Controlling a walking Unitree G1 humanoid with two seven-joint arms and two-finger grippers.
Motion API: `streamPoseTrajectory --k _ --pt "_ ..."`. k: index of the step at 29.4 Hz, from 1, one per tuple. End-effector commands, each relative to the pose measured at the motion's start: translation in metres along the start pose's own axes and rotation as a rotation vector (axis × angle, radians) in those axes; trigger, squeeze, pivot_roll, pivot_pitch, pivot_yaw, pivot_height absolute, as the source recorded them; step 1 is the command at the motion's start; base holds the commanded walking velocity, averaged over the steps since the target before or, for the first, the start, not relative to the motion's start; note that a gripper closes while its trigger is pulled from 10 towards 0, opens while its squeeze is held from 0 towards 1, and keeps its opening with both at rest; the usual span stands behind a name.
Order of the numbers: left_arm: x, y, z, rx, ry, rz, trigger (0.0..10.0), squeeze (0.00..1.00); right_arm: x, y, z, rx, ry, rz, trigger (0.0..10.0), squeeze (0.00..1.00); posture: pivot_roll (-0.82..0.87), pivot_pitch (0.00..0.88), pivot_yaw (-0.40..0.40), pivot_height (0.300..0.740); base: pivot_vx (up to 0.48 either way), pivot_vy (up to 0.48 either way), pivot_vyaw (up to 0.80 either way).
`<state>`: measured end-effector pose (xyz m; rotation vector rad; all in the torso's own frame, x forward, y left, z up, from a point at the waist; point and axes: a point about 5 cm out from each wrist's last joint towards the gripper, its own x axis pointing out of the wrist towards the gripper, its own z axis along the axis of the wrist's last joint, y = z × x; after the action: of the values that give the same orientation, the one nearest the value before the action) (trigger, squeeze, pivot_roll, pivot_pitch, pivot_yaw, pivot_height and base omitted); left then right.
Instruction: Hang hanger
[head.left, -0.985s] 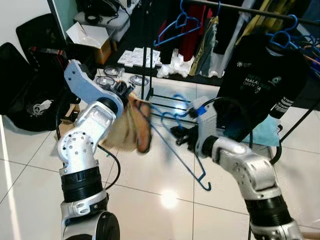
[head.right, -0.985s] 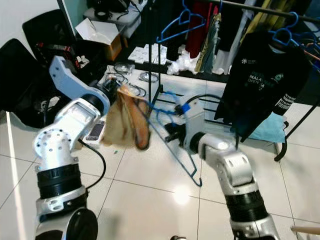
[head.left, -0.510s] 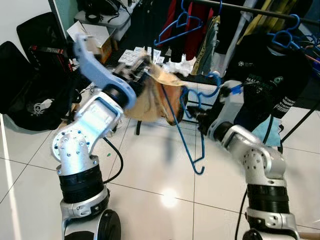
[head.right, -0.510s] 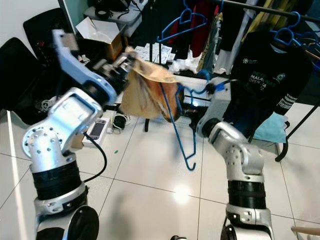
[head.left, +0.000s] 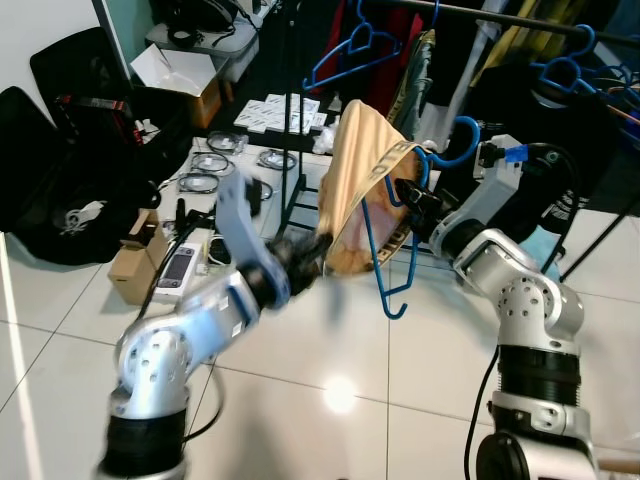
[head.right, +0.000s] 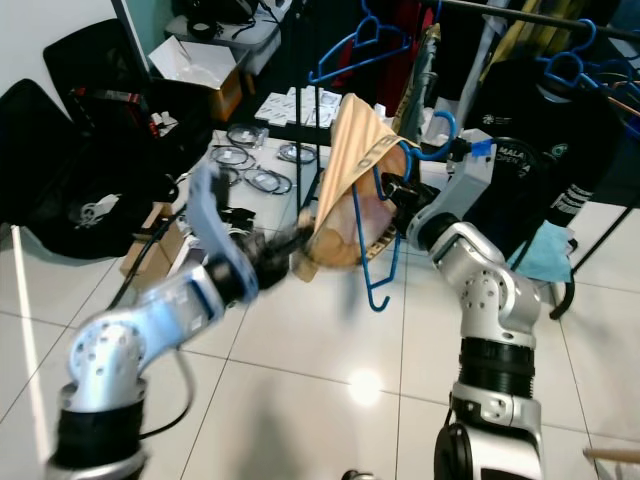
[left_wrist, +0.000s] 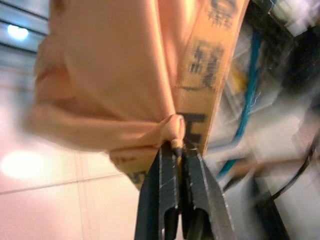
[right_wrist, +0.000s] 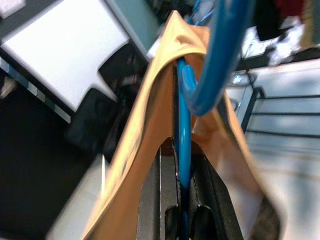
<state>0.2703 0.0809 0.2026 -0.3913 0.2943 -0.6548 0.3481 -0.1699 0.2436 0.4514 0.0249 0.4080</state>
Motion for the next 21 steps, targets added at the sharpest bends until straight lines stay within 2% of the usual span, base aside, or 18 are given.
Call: streamPoseTrajectory --k 1,2,3,4,6,11,14,16,17,19,20,21 --pt "0.000 -0.005 -0.004 0.034 0.020 -0.027 10.0 0.00 0.001 0.005 0.002 -0.003 0.008 0.033 10.0 0.00 -0.04 0.153 -0.024 0.740 0.000 0.000 0.00" --pt "-0.002 -0.005 -0.010 0.082 0.060 -0.035 10.0 0.00 0.001 0.007 0.002 -0.018 0.039 0.051 10.0 0.00 -0.04 0.153 -0.025 0.740 0.000 0.000 0.00" --pt "-0.002 -0.005 -0.010 0.082 0.060 -0.035 10.0 0.00 0.001 0.007 0.002 -0.018 0.039 0.051 10.0 0.00 -0.04 0.153 -0.025 0.740 0.000 0.000 0.00" --pt "-0.002 -0.006 -0.015 0.127 0.093 -0.047 10.0 0.00 0.002 0.008 0.002 -0.036 0.066 0.066 10.0 0.00 -0.04 0.151 -0.026 0.740 0.000 0.000 0.00" --pt "-0.002 -0.006 -0.015 0.127 0.093 -0.047 10.0 0.00 0.002 0.008 0.002 -0.036 0.066 0.066 10.0 0.00 -0.04 0.151 -0.026 0.740 0.000 0.000 0.00" --pt "0.000 -0.014 -0.028 0.203 0.144 -0.089 10.0 0.00 0.004 0.018 0.001 -0.083 0.137 0.122 10.0 0.00 -0.05 0.151 -0.022 0.740 0.000 0.000 0.00" --pt "0.000 -0.014 -0.028 0.203 0.144 -0.089 10.0 0.00 0.004 0.018 0.001 -0.083 0.137 0.122 10.0 0.00 -0.05 0.151 -0.022 0.740 0.000 0.000 0.00" --pt "0.001 -0.016 -0.031 0.221 0.150 -0.101 10.0 0.00 0.005 0.020 0.000 -0.101 0.158 0.131 10.0 0.00 -0.05 0.150 -0.022 0.740 0.000 0.000 0.00" --pt "0.001 -0.020 -0.033 0.256 0.163 -0.125 10.0 0.00 0.005 0.021 0.001 -0.136 0.172 0.132 10.0 0.00 -0.05 0.149 -0.021 0.740 0.000 0.000 0.00" --pt "0.001 -0.020 -0.033 0.256 0.163 -0.125 10.0 0.00 0.005 0.021 0.001 -0.136 0.172 0.132 10.0 0.00 -0.05 0.149 -0.021 0.740 0.000 0.000 0.00" --pt "-0.002 -0.022 -0.035 0.286 0.176 -0.164 10.0 0.00 0.006 0.021 0.002 -0.167 0.170 0.134 10.0 0.00 -0.05 0.149 -0.021 0.740 0.000 0.000 0.00" --pt "-0.004 -0.026 -0.036 0.284 0.184 -0.206 10.0 1.00 0.008 0.025 0.006 -0.205 0.138 0.167 10.0 0.00 -0.05 0.150 -0.022 0.740 0.000 0.000 0.00"
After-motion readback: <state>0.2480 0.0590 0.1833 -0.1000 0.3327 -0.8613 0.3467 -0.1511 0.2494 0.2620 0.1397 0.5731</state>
